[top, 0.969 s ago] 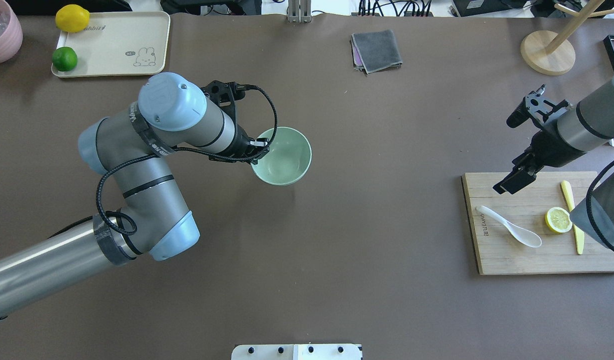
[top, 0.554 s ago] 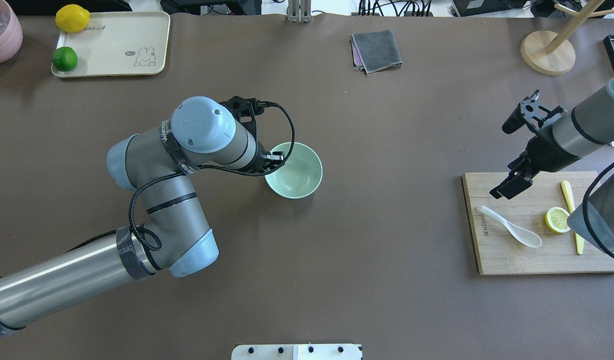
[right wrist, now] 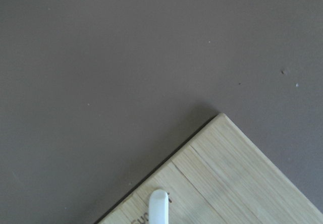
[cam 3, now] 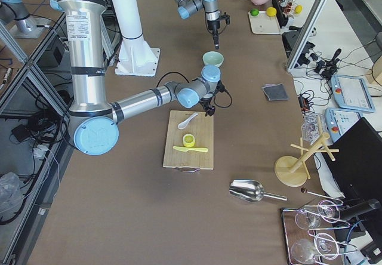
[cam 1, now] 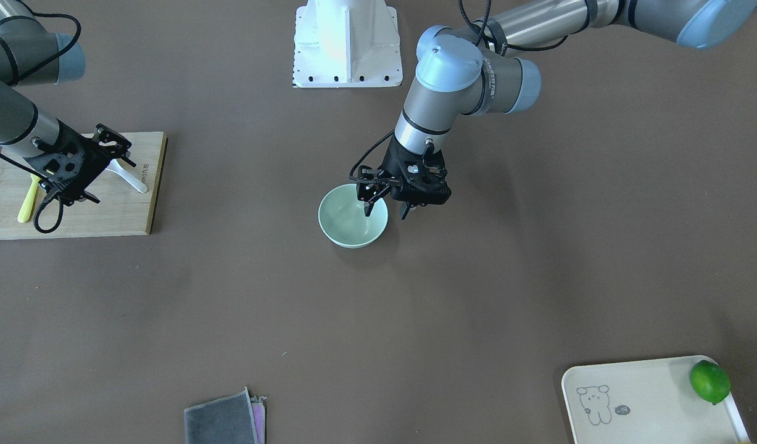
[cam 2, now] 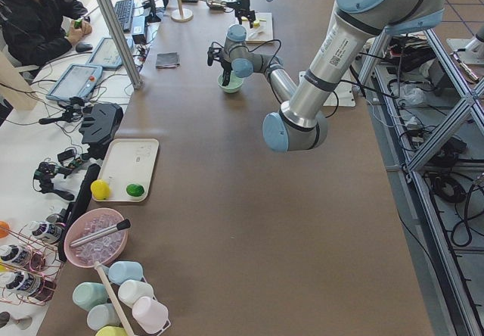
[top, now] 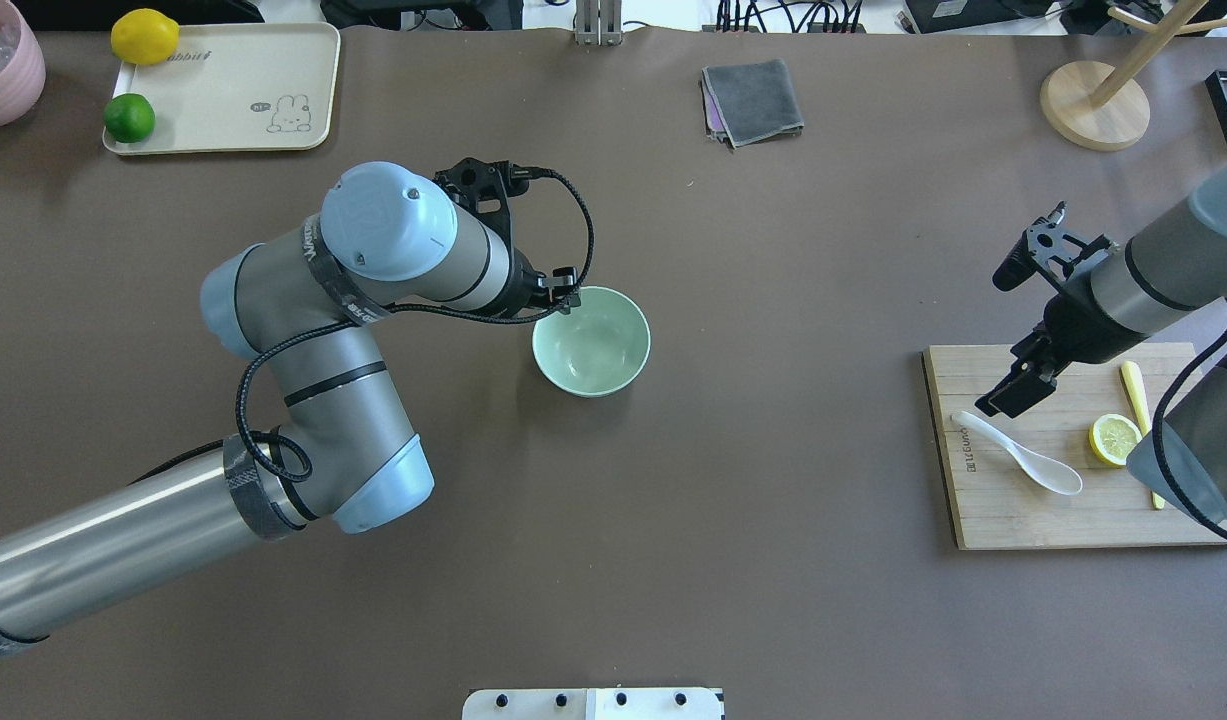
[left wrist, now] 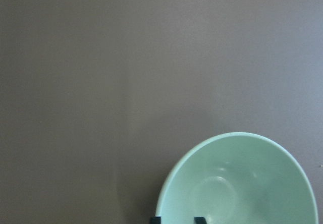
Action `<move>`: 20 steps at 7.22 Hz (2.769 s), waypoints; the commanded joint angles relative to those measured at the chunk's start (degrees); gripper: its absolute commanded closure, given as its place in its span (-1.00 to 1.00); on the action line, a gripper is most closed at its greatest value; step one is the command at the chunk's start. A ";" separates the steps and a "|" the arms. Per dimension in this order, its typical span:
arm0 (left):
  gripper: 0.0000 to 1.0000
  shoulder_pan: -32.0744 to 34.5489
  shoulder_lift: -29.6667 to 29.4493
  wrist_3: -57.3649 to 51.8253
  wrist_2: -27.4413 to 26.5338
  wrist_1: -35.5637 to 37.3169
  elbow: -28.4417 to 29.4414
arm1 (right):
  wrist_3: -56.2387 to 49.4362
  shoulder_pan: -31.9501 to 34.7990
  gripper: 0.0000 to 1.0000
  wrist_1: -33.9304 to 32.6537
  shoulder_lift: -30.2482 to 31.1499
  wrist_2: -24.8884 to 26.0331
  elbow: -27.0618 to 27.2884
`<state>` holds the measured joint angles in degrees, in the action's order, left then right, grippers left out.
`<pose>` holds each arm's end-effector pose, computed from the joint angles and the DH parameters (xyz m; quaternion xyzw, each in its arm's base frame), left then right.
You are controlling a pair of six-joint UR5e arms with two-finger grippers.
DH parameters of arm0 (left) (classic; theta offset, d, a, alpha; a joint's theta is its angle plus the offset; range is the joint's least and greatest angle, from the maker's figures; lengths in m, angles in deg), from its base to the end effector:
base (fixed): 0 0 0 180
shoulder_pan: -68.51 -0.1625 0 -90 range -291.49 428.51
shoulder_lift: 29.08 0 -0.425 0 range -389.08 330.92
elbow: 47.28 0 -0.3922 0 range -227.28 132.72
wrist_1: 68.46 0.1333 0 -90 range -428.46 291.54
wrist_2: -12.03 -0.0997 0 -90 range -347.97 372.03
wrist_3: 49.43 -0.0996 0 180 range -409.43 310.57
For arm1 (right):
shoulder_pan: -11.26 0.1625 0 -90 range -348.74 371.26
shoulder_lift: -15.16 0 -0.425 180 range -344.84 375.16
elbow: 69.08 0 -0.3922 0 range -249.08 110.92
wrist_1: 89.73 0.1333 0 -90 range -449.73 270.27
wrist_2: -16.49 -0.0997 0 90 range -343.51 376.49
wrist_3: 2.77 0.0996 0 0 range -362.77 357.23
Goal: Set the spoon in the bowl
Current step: 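Lift the left gripper away from the bowl while the right gripper grasps the white spoon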
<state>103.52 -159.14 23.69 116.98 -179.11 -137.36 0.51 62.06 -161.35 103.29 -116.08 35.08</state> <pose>0.5165 -0.4932 0.1949 0.1186 0.5002 -0.0697 0.8549 -0.2741 -0.4404 0.4831 0.1313 -0.4231 -0.3766 0.8136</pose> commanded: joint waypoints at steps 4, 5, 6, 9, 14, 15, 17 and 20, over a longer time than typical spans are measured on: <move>-0.96 2.70 0.06 -1.22 0.08 -0.27 1.13 | 0.23 -4.82 -0.96 7.71 4.68 3.37 -0.10; -0.96 2.79 0.06 -1.39 0.08 -0.18 1.13 | 0.23 -4.83 -0.88 7.73 4.78 3.55 -0.10; -0.96 2.87 0.06 -1.39 0.16 -0.27 1.13 | 0.92 -4.83 -0.62 7.64 4.86 4.42 -0.10; -0.96 3.49 0.06 -1.48 0.25 -0.27 1.13 | 1.37 -5.27 -0.22 7.55 4.78 6.01 -0.19; -0.96 3.49 0.50 -1.39 0.34 -1.59 1.13 | 4.09 -7.29 -0.21 7.64 4.69 8.03 0.34; -0.96 3.49 0.50 -1.39 0.34 -1.59 1.13 | 4.18 -7.55 -0.20 7.64 4.78 9.08 0.34; -0.96 3.49 0.59 -1.39 0.43 -1.59 1.13 | 6.10 -7.81 0.74 7.64 4.78 9.35 0.43; -0.96 3.49 0.50 -1.39 0.43 -1.68 1.13 | 6.29 -7.55 1.00 7.64 7.13 8.83 5.59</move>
<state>107.01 -158.57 22.29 117.41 -180.77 -136.23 6.58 54.38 -153.69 108.86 -106.82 37.60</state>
